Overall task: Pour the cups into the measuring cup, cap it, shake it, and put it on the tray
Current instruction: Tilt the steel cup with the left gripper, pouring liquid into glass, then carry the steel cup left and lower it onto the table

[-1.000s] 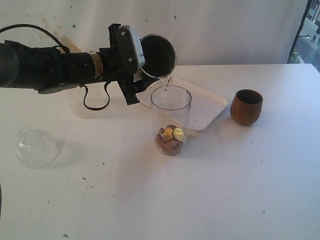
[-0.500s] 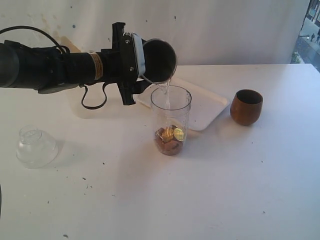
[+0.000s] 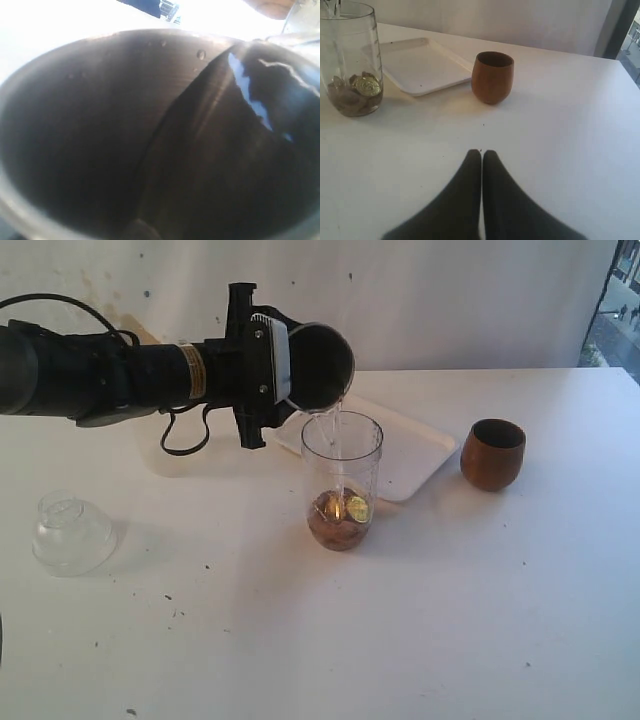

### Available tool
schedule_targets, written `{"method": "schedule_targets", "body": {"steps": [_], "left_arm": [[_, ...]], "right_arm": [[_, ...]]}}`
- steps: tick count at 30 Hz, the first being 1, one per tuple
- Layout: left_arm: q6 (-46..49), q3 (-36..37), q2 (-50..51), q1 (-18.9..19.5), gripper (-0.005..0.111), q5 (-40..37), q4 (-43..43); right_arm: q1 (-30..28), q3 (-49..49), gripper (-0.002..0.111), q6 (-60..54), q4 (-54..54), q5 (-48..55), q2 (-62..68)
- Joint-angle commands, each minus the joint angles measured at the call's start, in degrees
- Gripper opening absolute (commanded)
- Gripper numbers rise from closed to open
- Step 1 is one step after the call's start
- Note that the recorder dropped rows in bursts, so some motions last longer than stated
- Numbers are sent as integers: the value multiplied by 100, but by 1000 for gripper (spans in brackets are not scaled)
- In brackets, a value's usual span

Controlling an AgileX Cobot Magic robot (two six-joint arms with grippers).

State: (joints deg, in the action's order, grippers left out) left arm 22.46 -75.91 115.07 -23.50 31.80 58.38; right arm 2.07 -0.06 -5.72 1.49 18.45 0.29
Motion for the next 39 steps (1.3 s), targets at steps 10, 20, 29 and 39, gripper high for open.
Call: {"method": "schedule_targets", "body": {"steps": [10, 20, 29, 39], "left_arm": [[946, -87, -111, -25, 0, 289, -491], [1663, -87, -111, -25, 0, 340, -696], [1558, -87, -111, -51, 0, 381, -696], [-1211, -87, -111, -59, 0, 1321, -712]], "right_arm": [[14, 6, 1, 10, 18, -52, -29], [14, 6, 1, 10, 18, -52, -29], [14, 6, 1, 10, 18, -52, -29], [14, 6, 1, 10, 18, -52, -29]]}}
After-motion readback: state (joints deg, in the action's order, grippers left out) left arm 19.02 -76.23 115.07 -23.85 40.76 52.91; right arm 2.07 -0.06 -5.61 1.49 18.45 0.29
